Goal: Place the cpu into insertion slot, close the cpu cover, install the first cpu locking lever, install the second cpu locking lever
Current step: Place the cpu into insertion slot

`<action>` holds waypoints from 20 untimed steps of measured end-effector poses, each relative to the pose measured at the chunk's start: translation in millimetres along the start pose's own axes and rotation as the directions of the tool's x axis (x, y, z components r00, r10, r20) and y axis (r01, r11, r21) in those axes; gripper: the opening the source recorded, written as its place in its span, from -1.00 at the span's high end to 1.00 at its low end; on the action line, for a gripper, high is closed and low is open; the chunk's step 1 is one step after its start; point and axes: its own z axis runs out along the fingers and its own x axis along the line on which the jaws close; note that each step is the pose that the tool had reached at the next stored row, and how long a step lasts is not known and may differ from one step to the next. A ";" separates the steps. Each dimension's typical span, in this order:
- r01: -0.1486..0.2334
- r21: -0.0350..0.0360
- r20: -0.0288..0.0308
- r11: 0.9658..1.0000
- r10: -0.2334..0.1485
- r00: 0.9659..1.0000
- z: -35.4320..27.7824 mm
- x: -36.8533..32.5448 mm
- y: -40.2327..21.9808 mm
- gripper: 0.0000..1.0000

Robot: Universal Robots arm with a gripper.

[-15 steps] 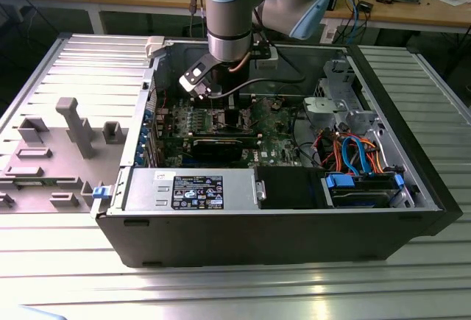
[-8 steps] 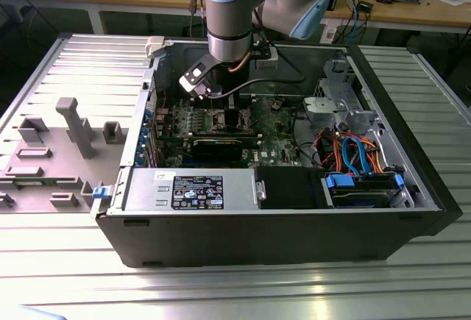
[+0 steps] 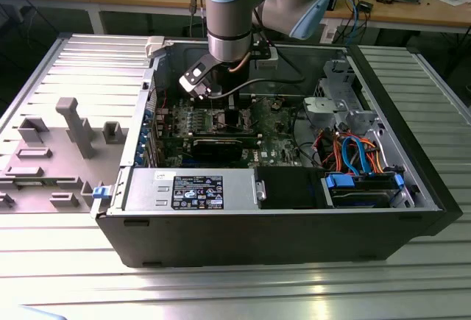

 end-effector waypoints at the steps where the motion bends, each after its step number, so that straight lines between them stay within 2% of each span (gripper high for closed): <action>1: 0.000 0.000 0.000 1.000 0.000 1.000 0.0 0.0 0.0 -0.07; 5: 0.000 0.000 0.000 1.000 0.000 1.000 -0.1 0.0 0.0 -0.07; 8: 0.000 0.000 0.000 1.000 0.000 1.000 -3.1 -0.1 0.2 -0.07; 15: -0.013 0.000 -0.001 1.000 0.013 1.000 -1.7 -0.1 0.8 -0.07; 17: -0.015 0.000 -0.007 1.000 0.015 1.000 -0.6 0.0 0.8 -0.07; 20: -0.015 0.000 -0.008 1.000 0.015 1.000 -0.3 -0.1 0.7 -0.07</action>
